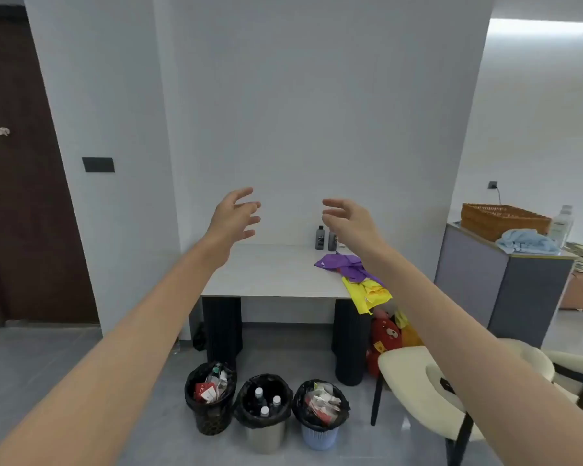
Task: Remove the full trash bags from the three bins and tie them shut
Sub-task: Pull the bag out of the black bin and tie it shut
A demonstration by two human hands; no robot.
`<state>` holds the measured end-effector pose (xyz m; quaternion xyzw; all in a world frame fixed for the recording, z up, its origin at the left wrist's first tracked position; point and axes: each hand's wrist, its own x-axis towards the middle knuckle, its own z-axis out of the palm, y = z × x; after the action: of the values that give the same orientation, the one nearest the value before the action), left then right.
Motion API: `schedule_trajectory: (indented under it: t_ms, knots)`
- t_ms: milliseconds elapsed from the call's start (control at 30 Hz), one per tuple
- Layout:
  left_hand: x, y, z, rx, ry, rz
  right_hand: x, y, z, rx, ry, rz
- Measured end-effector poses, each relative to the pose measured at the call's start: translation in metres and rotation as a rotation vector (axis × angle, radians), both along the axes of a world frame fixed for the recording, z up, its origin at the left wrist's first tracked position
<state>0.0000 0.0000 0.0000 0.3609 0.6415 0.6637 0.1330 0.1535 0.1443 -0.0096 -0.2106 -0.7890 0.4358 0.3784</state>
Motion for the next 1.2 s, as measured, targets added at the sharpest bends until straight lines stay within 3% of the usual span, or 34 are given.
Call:
schedule_trajectory:
  t_ms: [567, 1200]
  knots:
    - [-0.173, 0.186, -0.011, -0.020, 0.035, 0.087, -0.181, 0.201, -0.024, 0.005, -0.014, 0.070]
    - [-0.404, 0.327, -0.118, -0.207, -0.043, 0.049, -0.421, 0.328, -0.125, -0.206, -0.161, 0.082]
